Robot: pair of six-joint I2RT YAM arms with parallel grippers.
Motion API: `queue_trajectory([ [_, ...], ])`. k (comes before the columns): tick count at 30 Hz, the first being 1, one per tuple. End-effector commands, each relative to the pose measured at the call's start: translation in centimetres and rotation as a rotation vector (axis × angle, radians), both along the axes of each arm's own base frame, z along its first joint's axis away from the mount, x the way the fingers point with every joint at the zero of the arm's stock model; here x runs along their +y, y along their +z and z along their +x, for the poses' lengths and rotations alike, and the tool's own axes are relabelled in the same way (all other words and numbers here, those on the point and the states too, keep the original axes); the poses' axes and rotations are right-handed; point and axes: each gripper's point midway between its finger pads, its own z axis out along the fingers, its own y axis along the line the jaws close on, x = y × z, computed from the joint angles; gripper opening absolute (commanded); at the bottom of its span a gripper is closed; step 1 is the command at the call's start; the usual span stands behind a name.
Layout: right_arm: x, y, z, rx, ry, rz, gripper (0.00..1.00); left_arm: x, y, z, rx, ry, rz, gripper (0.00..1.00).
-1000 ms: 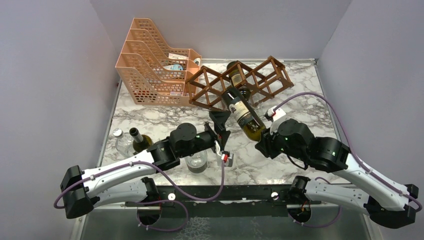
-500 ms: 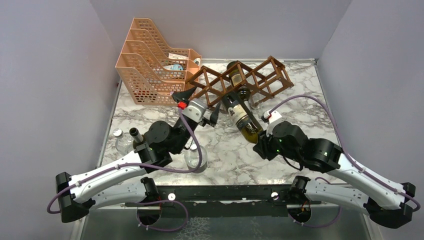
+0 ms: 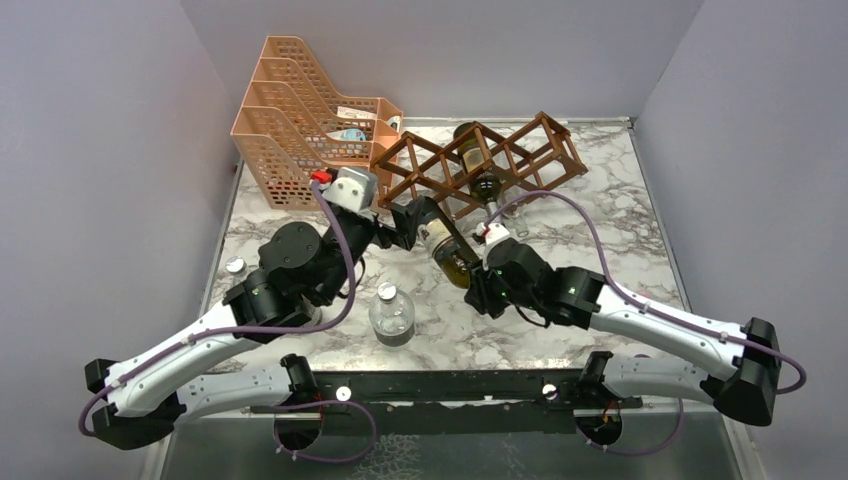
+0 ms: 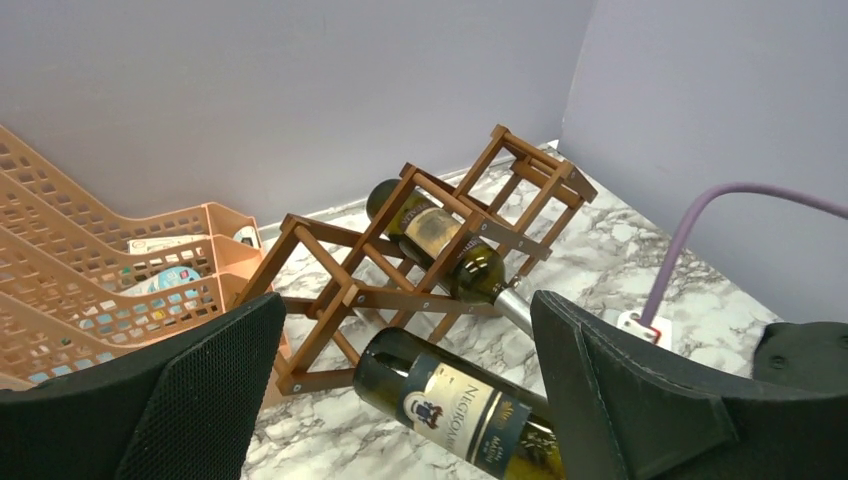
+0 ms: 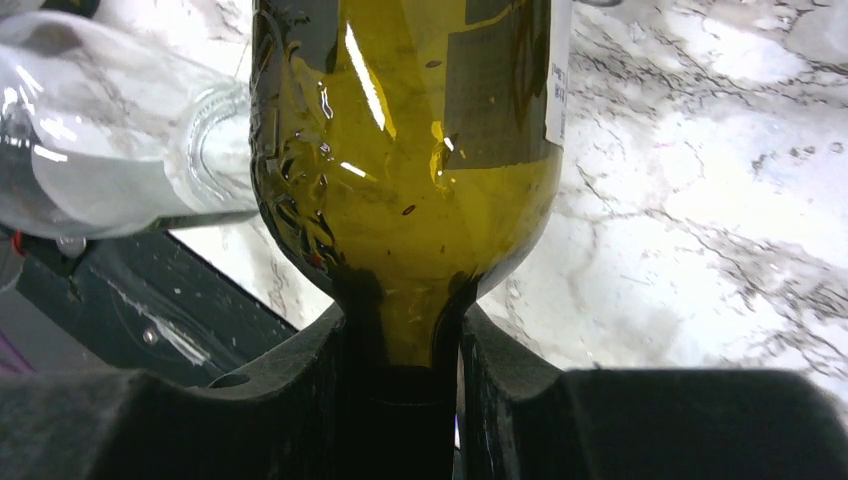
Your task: Put the wine bottle on the wine rack
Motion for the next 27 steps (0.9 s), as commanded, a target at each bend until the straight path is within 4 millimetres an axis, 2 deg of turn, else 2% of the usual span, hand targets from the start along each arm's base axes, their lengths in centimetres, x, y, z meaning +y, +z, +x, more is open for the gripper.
queue_trajectory([
  [1, 4.1, 4.7, 3.6, -0.132, -0.097, 0.252, 0.01, 1.8, -0.2, -1.2, 0.06, -0.005, 0.005, 0.99],
  [14, 5.8, 4.4, 6.5, -0.153, -0.228, 0.298, 0.01, 2.2, -0.9, -2.0, 0.053, -0.042, 0.006, 0.99],
  [19, 6.8, 4.3, 8.0, -0.183, -0.284, 0.347, 0.01, 4.3, 0.2, -2.2, 0.035, 0.005, 0.056, 0.99],
  [24, 8.5, 5.1, 9.7, -0.221, -0.31, 0.376, 0.01, 6.2, 1.8, -3.0, -0.002, 0.015, 0.019, 0.99],
  [27, 9.1, 4.6, 11.1, -0.221, -0.363, 0.334, 0.01, 7.1, 2.3, -3.2, -0.006, 0.032, -0.012, 0.99],
])
